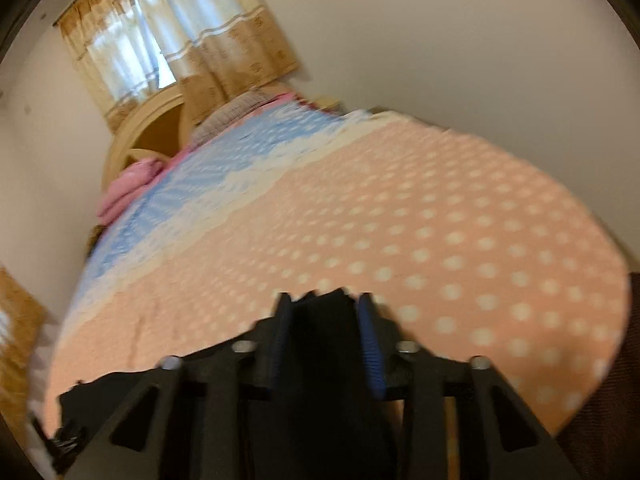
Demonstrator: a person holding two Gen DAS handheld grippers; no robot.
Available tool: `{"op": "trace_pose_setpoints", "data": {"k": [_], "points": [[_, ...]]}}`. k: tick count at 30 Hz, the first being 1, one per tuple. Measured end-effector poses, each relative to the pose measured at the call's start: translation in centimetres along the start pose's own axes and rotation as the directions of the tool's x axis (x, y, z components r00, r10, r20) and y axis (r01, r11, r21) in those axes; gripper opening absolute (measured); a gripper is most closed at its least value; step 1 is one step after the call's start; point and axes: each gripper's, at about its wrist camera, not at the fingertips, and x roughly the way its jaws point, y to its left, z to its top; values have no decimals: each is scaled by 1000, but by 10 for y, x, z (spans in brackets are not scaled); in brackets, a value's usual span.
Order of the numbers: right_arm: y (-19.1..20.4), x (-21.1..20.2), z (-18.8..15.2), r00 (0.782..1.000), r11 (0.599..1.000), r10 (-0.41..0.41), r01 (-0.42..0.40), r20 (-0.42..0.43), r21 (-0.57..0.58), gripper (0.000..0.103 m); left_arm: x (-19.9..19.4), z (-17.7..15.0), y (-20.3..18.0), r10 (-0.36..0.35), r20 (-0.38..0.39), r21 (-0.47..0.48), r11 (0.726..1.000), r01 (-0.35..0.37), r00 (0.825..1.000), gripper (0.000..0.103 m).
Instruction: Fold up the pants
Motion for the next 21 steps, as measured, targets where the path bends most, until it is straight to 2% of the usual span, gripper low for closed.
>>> {"op": "trace_pose_setpoints", "data": {"k": [3, 5, 8, 10, 11, 12, 14, 17, 19, 21], "points": [[8, -1, 0, 1000, 1000, 11, -11, 24, -14, 11, -1, -3, 3, 0, 2, -12, 1000, 0, 1000, 103], [11, 1, 5, 999, 1000, 6, -5, 39, -18, 10, -2, -5, 4, 2, 5, -16, 1000, -2, 1000, 103], [10, 14, 5, 1000, 999, -18, 19, 19, -36, 10, -3, -8, 7, -1, 14, -22, 1000, 1, 1000, 103], [6, 13, 1, 999, 1000, -6, 7, 36, -17, 11, -7, -7, 8, 13, 15, -11, 1000, -13, 1000, 103], [2, 10, 0, 999, 1000, -6, 7, 41, -4, 20, -8, -6, 9, 27, 18, 1, 1000, -27, 999, 103], [0, 5, -2, 999, 1000, -15, 14, 50, 9, 41, -11, -5, 11, 58, 28, 23, 998, -58, 998, 103], [-7, -4, -5, 996, 1000, -14, 12, 86, 29, 59, -17, -1, 19, 144, 54, 69, 987, -147, 988, 103], [-9, -9, -9, 995, 999, -29, 27, 96, 23, 59, -23, 5, 47, 230, 74, 67, 970, -235, 970, 103], [-5, -11, -10, 995, 1000, -10, 9, 103, 14, 59, -24, 9, 80, 314, 70, 20, 949, -316, 947, 103], [1, -15, -12, 993, 1000, 6, -6, 116, 2, 59, -23, 13, 112, 370, 47, -44, 929, -368, 928, 103]]}}
